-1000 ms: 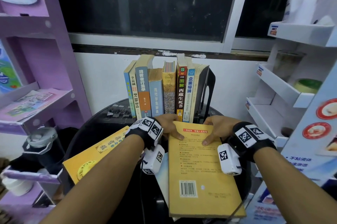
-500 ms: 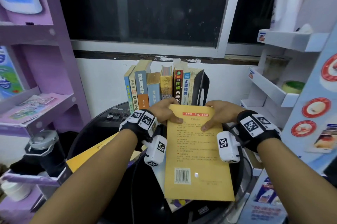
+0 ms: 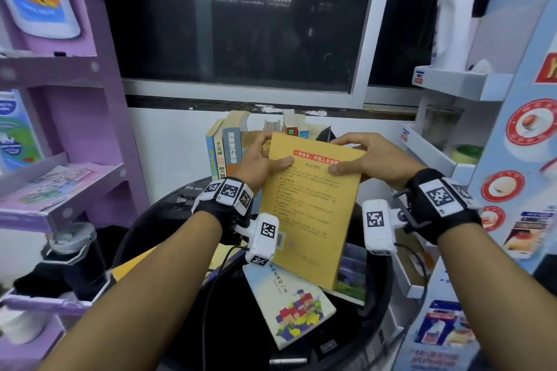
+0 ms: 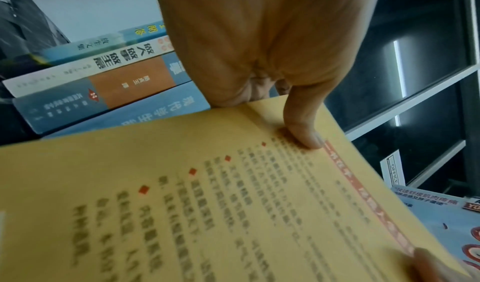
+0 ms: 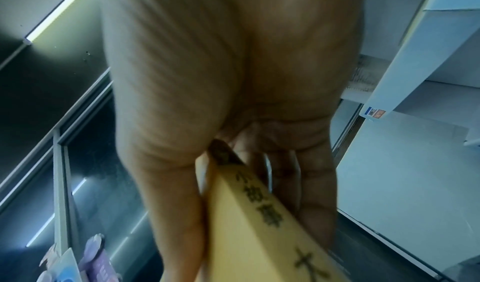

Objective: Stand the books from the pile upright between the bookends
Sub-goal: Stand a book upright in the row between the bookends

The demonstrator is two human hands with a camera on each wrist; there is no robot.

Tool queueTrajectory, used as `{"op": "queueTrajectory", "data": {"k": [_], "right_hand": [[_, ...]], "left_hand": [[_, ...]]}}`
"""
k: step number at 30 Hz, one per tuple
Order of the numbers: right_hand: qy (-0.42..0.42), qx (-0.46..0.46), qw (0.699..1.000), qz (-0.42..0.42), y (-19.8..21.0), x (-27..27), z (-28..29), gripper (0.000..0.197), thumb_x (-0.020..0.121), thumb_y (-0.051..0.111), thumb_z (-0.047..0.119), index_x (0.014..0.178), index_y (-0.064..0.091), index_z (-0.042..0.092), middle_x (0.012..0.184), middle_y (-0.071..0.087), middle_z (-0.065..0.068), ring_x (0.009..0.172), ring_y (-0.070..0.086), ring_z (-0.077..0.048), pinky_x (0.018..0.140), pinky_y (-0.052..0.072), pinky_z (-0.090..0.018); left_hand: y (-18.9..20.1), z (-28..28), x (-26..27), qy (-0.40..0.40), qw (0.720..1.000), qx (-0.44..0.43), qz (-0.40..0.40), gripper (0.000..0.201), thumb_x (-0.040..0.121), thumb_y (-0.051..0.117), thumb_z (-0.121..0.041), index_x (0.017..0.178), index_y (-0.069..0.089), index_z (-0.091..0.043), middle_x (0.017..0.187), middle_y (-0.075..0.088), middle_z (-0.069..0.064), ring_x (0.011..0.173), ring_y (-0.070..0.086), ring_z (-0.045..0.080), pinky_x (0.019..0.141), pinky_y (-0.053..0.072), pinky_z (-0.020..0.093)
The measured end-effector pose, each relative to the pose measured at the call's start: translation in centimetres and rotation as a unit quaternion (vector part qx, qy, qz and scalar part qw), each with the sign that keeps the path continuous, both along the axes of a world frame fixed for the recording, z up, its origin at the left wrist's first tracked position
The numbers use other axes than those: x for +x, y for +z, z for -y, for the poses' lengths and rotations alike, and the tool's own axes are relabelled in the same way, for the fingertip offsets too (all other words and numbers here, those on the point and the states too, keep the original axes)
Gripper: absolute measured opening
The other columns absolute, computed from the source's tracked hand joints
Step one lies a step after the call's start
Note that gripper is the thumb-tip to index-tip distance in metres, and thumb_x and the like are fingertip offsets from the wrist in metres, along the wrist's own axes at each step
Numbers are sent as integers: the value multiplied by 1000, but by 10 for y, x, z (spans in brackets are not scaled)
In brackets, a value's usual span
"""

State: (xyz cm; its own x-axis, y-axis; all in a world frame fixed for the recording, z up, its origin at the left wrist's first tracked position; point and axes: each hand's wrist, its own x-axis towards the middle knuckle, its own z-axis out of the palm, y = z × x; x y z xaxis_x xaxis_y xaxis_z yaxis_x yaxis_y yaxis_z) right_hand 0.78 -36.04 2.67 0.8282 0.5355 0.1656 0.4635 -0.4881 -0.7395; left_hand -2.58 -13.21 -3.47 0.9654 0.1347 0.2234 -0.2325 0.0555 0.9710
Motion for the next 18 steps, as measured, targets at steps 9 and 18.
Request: {"op": "queueTrajectory", "data": {"k": [9, 18], "right_hand": [[38, -46, 998, 21, 11, -20, 1, 47, 84, 73, 17, 123, 54, 35, 106, 65, 5, 81, 72, -14, 60, 60, -32], [-33, -75, 993, 80, 20, -21, 8, 37, 84, 73, 21, 118, 58, 29, 101, 61, 6, 80, 69, -15, 67, 61, -34]], "left_hand": [[3, 6, 3, -39, 999, -4, 19, 47, 79, 67, 4, 114, 53, -23, 109, 66, 17, 102, 65, 39, 85, 53, 58], [29, 22, 14, 24, 980, 196, 32, 52, 83, 68, -2, 129, 49, -17, 112, 54, -7, 96, 54, 2, 71, 51, 15]]}}
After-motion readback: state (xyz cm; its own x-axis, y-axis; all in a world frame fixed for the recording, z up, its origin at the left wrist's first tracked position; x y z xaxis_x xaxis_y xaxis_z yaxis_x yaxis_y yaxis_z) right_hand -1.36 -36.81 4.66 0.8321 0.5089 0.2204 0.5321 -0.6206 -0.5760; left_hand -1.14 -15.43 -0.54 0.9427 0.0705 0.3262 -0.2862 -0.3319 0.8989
